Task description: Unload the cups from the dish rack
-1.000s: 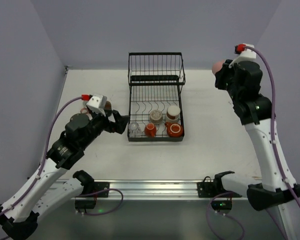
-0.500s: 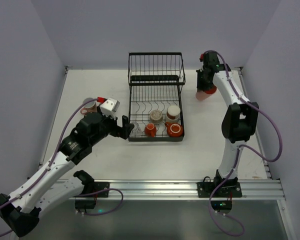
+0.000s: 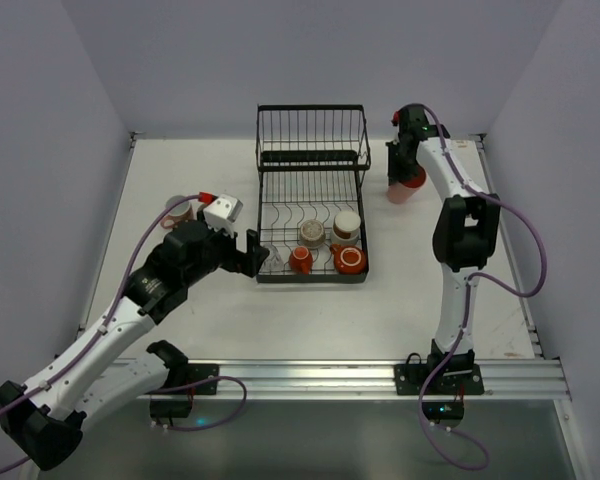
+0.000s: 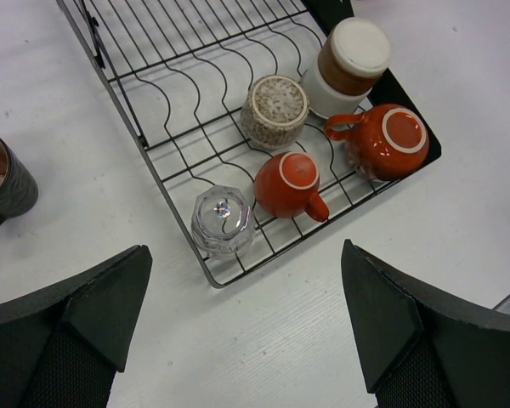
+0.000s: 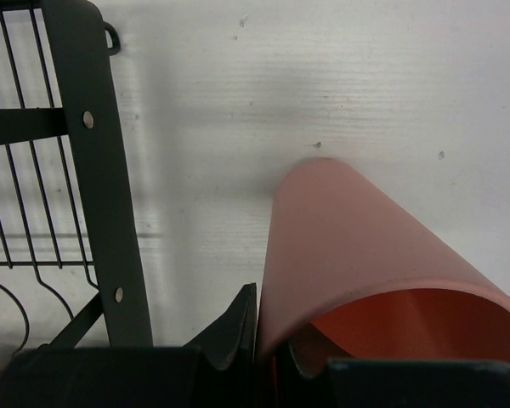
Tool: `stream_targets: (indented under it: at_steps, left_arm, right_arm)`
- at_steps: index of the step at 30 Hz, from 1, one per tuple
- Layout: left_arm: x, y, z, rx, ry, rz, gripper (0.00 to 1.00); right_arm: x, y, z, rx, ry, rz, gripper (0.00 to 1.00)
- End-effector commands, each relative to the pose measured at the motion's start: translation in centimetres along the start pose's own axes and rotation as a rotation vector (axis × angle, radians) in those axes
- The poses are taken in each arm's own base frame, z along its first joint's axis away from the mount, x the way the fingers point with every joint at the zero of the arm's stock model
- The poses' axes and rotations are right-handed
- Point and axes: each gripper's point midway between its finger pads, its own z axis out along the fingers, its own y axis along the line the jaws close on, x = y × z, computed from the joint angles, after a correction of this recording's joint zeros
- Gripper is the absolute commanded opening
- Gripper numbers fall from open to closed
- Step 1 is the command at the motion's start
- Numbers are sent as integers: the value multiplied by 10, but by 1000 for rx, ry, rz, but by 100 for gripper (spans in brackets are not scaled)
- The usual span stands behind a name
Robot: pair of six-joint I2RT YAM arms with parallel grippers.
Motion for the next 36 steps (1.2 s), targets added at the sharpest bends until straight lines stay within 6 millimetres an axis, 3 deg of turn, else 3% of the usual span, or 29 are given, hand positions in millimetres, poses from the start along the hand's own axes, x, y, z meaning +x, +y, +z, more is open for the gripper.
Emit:
stream_targets:
  at_steps: [1,6,9,16,18,19,20,21,23,24,25,26,27,28,30,31,33,34,35,36]
  left_arm:
    - [2,-1,2,23,11,19,100]
    - [4,2,4,12,22,16,100]
    - [4,4,6,6,29,13,100]
    - [12,4,17,2,83,-2,100]
    - [13,4,19,0,90,-15,100]
    - [16,4,21,0,101,-19,100]
    - [18,4,23,-4,110,-31,100]
    - [18,4,24,-8,112,-39,100]
    - [21,3,29,-21,135,-67,100]
    - [21,2,31,-25,137,-79,100]
    - [20,-5,35,-16,140,-84,100]
    - [18,-7,38,-24,135,-109,100]
    - [15,-14,41,-8,130,-115,100]
    - [4,-18,49,-21,102,-116,100]
    - [-6,-39,56,-10,74,-92,100]
    - [-2,-60,66,24,85,-62,100]
    - [-19,-78,77,28,38,-34,99]
    - [-15,-96,90,59,40,-16,98]
    - [-22,-103,97,68,14,-6,98]
    - [-16,-108,110,71,25,7,98]
  right_arm:
    - [15,-6,-16,7,80,-88,8]
    - [4,1,-16,0,38,-78,42]
    - [-8,9,-26,-18,-14,-70,53]
    - [-37,15,-81,-42,-178,-36,67]
    - [-40,16,-103,-55,-242,-18,70]
    - [-28,14,-101,-53,-229,-14,71]
    - [-32,19,-126,-90,-285,-2,75]
    - [-37,23,-135,-112,-335,6,76]
    - [-20,26,-138,-144,-337,39,79]
    - [-29,29,-170,-179,-446,49,80]
    - [-8,30,-160,-198,-422,85,79]
    - [-16,37,-173,-250,-503,97,78]
    - [-11,40,-204,-294,-579,107,77]
    - [12,42,-190,-320,-546,151,77]
    - [18,48,-207,-394,-635,184,75]
    - [39,49,-212,-428,-646,225,74]
    - [49,55,-226,-499,-707,235,72]
    - [66,54,-232,-524,-720,258,72]
    - [69,55,-240,-548,-752,259,72]
    - [77,58,-246,-581,-765,253,72]
